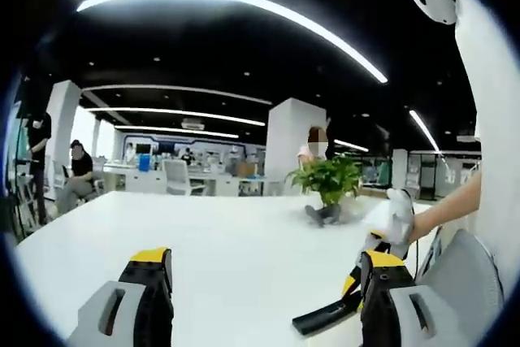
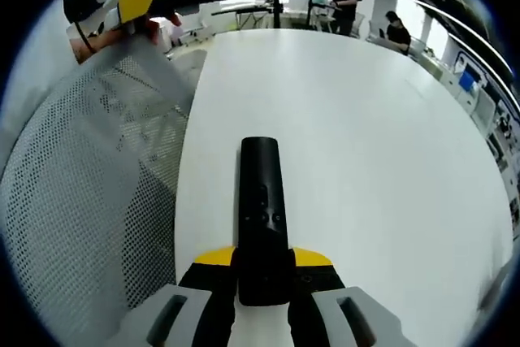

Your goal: Press the specified remote control buttons in sequence, fully releasing each button before pressing the next.

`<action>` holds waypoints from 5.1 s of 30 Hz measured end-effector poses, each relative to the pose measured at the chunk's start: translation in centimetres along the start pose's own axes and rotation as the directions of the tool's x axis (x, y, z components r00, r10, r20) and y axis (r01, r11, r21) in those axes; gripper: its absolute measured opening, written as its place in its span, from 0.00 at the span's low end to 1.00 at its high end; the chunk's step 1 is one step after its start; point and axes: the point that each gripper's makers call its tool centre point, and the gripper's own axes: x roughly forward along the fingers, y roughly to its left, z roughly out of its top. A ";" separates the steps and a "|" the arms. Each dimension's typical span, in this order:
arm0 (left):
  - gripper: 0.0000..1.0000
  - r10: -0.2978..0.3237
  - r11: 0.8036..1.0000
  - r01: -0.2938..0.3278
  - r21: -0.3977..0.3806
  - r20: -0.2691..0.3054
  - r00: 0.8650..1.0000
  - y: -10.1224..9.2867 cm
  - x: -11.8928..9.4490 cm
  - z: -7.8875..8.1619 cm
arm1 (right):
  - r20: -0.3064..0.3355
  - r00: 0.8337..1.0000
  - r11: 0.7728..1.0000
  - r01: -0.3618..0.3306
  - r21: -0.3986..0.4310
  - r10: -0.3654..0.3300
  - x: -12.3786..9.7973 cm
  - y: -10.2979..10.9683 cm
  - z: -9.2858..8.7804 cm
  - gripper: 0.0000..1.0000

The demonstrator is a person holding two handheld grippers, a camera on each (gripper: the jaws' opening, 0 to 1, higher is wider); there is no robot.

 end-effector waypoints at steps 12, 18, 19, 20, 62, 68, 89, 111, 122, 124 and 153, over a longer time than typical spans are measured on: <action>0.97 0.003 1.000 -0.003 -0.002 0.009 1.000 0.5 -0.4 0.0 | -0.036 0.999 1.000 0.000 -0.014 -0.001 0.2 -2.7 0.4 0.21; 0.97 0.003 1.000 -0.003 -0.001 0.009 1.000 0.2 -0.2 0.2 | -0.054 0.999 1.000 -0.006 -0.016 0.005 0.4 -4.7 0.7 0.21; 0.97 0.004 1.000 -0.004 -0.001 0.009 1.000 0.2 -0.2 0.2 | -0.054 0.999 1.000 -0.006 -0.013 0.006 0.4 -4.9 0.7 0.21; 0.97 0.002 1.000 -0.002 0.000 0.007 1.000 0.1 -0.2 0.3 | -0.055 0.998 1.000 -0.007 -0.011 0.006 0.4 -5.2 0.7 0.21; 0.93 -0.009 1.000 0.009 -0.013 -0.046 0.999 -0.2 0.0 -0.4 | -0.098 0.995 0.992 -0.035 -0.118 0.024 0.8 -15.2 2.1 0.21; 0.92 -0.009 1.000 0.008 -0.014 -0.051 0.999 -0.2 0.0 -0.6 | -0.089 0.996 0.992 -0.036 -0.124 0.025 1.0 -16.1 2.4 0.22; 0.92 -0.014 1.000 0.013 -0.017 -0.068 0.998 -0.3 0.1 -0.9 | 0.086 0.983 0.938 0.123 0.325 -0.159 -0.2 -17.8 4.5 0.46; 0.91 -0.011 1.000 0.010 -0.021 -0.069 0.998 -0.2 0.0 -0.9 | 0.360 0.764 0.727 0.200 0.656 -0.535 -7.7 -14.4 4.1 0.97; 0.91 -0.018 1.000 0.017 -0.021 -0.066 0.998 -0.3 0.0 -0.9 | 0.342 0.694 0.650 0.238 0.722 -0.633 -10.1 -9.8 2.5 0.99; 0.91 -0.018 1.000 0.017 -0.019 -0.069 0.997 -0.3 0.0 -0.9 | 0.336 0.686 0.639 0.244 0.730 -0.646 -10.4 -8.9 2.2 0.99; 1.00 0.063 0.998 -0.062 -0.017 0.032 0.997 0.8 -0.2 1.2 | 0.305 0.561 0.596 0.459 0.659 -0.770 -15.6 -2.3 0.6 0.99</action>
